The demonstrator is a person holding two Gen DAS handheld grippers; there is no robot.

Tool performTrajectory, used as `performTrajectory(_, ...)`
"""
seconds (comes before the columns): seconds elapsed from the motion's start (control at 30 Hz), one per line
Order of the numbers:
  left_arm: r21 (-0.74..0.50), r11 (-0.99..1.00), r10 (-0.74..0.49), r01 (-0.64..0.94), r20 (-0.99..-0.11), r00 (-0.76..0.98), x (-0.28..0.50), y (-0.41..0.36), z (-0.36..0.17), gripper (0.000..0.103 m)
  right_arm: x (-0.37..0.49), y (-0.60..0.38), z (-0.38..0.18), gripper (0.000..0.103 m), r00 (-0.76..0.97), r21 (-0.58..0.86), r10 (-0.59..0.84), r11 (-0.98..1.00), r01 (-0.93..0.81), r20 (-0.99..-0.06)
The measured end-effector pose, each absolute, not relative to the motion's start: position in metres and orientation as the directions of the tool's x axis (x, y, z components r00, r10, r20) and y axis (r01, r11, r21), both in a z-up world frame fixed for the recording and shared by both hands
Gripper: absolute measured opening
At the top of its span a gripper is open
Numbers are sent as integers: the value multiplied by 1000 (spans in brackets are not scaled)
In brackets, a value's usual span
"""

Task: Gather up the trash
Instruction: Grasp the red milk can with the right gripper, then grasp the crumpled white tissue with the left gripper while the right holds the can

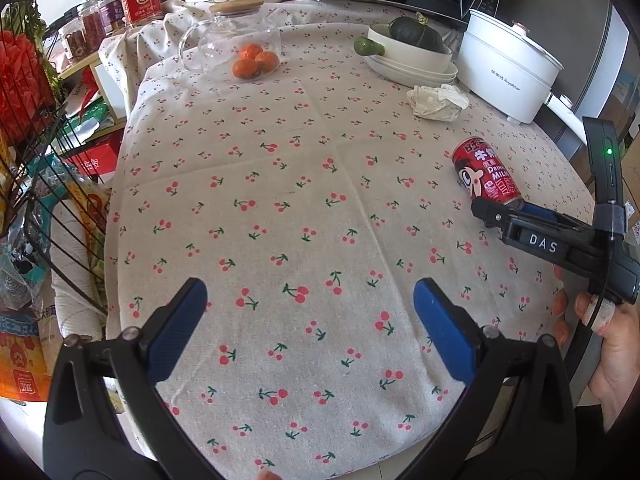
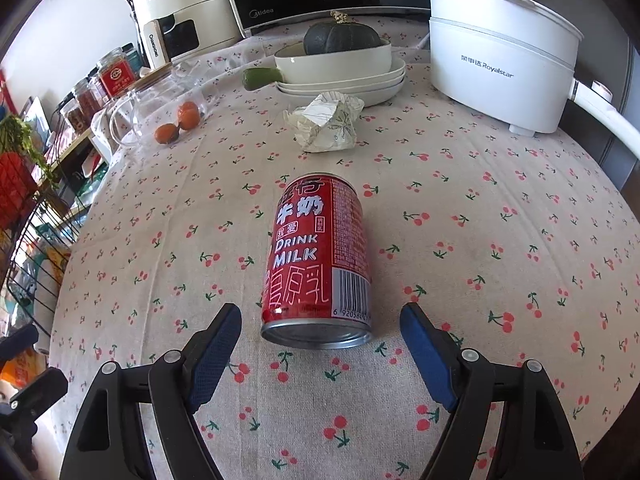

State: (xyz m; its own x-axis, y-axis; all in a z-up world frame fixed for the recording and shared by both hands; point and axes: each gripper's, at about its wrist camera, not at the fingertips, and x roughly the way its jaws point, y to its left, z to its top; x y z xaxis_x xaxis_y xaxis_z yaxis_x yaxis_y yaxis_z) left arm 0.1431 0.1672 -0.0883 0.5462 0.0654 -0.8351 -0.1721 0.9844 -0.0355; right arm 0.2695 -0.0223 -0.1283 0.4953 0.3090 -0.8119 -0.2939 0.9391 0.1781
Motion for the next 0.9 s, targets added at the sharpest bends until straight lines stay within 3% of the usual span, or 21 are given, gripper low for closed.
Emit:
performTrajectory(0.1, -24, 985, 72, -168, -838, 541, 149, 167, -89, 103, 276, -20, -130, 54, 475, 215, 345, 927, -307, -809)
performTrajectory(0.57, -50, 999, -31, -13, -790, 612, 235, 116, -81, 103, 267, -91, -90, 53, 513, 150, 296, 940, -306, -806)
performTrajectory(0.9, 14, 997, -36, 71, -754, 656, 326, 61, -104, 102, 273, -132, -81, 53, 504, 151, 281, 947, -283, -817)
